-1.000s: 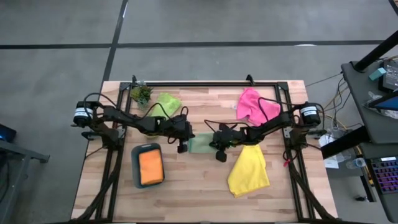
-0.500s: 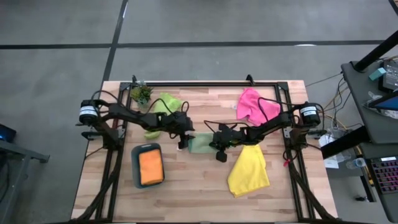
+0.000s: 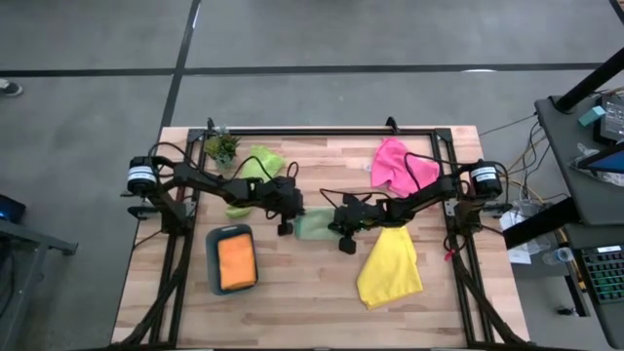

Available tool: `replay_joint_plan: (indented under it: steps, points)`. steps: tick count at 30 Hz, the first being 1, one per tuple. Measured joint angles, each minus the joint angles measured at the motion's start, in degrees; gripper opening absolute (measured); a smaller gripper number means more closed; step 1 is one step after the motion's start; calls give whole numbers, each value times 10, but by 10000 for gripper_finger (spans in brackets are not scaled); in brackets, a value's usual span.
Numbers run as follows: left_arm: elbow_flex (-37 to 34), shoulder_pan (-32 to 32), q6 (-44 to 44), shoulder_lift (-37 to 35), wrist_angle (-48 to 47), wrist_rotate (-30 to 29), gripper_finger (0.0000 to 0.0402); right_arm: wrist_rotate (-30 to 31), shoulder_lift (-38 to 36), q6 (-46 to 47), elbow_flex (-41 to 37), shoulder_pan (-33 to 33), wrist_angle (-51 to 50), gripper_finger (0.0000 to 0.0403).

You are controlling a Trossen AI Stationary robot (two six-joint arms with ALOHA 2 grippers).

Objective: Fold microfiber towels
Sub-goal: Fold the light green microfiber cloth

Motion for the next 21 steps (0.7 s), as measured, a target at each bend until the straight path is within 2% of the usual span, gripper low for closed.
replay_joint_plan:
  steps: [5,10,21]
  points:
    - [3,1,-5,-16,0,-18,2,-11,-28,-3,-1,2,-19,8]
    - [-1,3,-6,-23,-1,-64,3,-26,-43,-5,0,2,-30,8]
    - [-3,9,-74,12,0,-116,4,-28,-43,-12,2,2,-51,9]
